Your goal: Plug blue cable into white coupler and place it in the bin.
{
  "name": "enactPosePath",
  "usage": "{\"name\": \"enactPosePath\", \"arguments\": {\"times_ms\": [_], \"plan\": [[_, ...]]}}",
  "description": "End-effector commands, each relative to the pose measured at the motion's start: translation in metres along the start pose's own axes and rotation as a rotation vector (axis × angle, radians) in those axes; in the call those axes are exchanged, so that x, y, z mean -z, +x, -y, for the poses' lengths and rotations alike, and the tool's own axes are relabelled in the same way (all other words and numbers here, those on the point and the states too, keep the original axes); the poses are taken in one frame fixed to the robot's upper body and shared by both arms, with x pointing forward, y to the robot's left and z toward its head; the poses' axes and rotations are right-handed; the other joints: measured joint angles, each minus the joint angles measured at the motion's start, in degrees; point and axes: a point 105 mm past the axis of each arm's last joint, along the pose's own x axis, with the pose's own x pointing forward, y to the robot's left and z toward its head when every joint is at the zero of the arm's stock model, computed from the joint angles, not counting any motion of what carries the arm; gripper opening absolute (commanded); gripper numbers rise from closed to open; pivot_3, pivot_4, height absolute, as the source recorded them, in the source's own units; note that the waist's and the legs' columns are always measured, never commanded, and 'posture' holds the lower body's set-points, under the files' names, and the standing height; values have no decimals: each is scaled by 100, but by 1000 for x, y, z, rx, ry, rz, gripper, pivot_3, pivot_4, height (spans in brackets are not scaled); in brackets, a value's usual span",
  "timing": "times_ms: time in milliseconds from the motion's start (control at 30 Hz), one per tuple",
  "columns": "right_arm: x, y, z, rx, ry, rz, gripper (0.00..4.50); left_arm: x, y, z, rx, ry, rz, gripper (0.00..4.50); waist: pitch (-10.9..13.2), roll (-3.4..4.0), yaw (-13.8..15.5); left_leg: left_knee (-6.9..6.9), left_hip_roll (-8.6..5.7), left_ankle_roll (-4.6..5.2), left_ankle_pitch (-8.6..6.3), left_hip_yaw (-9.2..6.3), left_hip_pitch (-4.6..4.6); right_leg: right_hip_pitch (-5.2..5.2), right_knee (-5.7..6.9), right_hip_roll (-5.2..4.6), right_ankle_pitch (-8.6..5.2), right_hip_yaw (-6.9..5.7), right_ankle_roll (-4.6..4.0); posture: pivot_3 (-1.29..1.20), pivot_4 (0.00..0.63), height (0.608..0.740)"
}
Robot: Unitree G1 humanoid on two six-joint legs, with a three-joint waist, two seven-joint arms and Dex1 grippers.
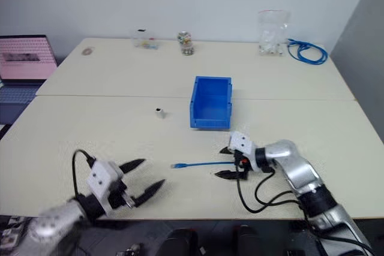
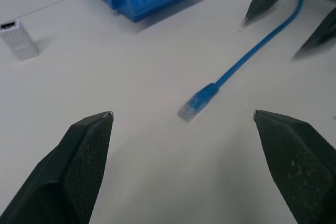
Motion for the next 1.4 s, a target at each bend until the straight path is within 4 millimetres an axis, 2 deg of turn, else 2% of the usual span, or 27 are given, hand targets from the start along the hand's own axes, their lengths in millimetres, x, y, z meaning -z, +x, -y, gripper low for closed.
{"name": "enactPosePath", "arguments": {"times_ms": [33,100,200,367,600,733,800,1033,1267,1400], "plan": [[-34,-25,-27,49,41,121,4463,6,12,-8,213,43,-55,4500,0,0,-46,-2,0,0,0,3,3,1,1,0,0,3,1,0,150,740],[-35,-34,-43,73,82,131,4463,11,20,-15,314,86,-91,4500,0,0,-59,-6,4,0,0,-4,2,2,1,3,-2,6,-1,0,150,740],[-32,-42,-54,140,138,127,4463,17,33,-21,434,129,-125,4500,0,-1,-103,-7,7,0,0,-5,3,1,5,8,-2,5,-2,0,150,740],[-24,-51,-54,261,176,107,4463,32,50,-22,538,203,-150,4500,-2,-4,-112,-5,4,0,0,3,4,1,5,6,1,14,4,0,150,740],[-20,-57,-51,372,220,120,4463,33,74,-19,556,213,-101,4500,-18,0,-2,1,-5,1,1,1,3,7,4,2,3,15,9,0,150,740],[-18,-58,-49,399,212,106,4500,33,81,-13,593,205,-77,3867,-24,0,52,6,-8,1,1,2,3,12,1,0,5,15,14,0,150,740],[-19,-58,-45,408,213,111,4500,34,80,-13,608,205,-78,3245,-25,-1,50,7,-9,1,1,2,3,11,1,0,5,15,14,0,150,740],[-26,-59,-42,382,192,114,4500,43,69,-18,632,203,-119,1925,-30,0,19,5,-5,2,1,1,4,10,2,4,5,15,13,0,150,740],[-31,-59,-34,361,164,112,4500,52,62,-19,616,185,-143,409,-46,1,-24,2,0,2,1,1,8,10,3,8,5,16,12,0,150,740],[-34,-61,-31,353,161,112,4500,57,58,-17,617,177,-152,250,-57,1,-66,0,1,2,1,0,9,10,5,8,4,16,12,0,150,740]]}}
